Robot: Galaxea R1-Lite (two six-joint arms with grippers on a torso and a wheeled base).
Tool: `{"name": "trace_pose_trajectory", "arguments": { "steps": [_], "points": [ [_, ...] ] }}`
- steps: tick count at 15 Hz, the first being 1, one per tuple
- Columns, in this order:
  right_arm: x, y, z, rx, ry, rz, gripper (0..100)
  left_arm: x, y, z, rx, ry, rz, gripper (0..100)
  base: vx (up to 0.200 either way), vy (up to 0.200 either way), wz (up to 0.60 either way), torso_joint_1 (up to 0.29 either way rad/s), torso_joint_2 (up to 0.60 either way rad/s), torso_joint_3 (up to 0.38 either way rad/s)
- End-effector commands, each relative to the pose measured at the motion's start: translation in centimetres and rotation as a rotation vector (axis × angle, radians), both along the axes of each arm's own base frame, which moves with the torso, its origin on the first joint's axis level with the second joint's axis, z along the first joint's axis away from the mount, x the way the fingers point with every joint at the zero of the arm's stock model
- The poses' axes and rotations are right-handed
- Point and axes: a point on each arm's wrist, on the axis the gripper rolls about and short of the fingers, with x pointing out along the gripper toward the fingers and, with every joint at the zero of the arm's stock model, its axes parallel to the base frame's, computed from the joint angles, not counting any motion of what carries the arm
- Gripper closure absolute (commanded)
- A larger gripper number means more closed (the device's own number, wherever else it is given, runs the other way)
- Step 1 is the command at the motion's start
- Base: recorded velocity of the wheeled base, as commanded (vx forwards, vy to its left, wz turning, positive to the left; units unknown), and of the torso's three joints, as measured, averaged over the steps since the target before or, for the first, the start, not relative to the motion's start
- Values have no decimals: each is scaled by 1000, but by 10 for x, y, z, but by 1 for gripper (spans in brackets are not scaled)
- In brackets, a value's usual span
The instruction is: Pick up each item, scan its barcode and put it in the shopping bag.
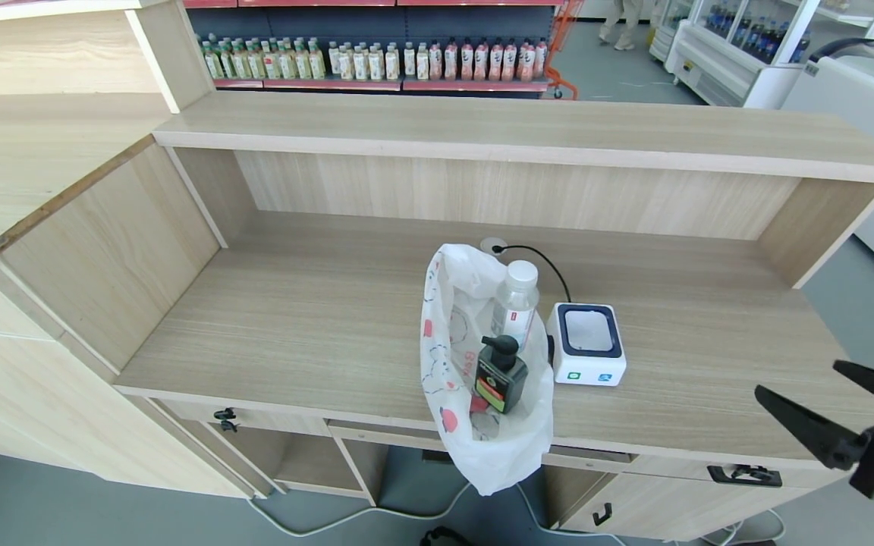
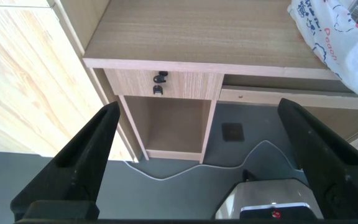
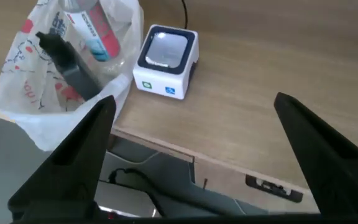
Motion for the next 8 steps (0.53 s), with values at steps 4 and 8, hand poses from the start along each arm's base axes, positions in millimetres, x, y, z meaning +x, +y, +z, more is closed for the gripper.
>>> {"name": "trace_pose_trajectory", "arguments": {
  "steps": [4,8],
  "points": [
    [-105,-7,-45,-11,5,-140,0,0,0,0,0,0,0,0,0,0,0,0,0,0],
    [-133,-6,-68,17,-40,-219,0,0,0,0,0,0,0,0,0,0,0,0,0,0]
  ]
}}
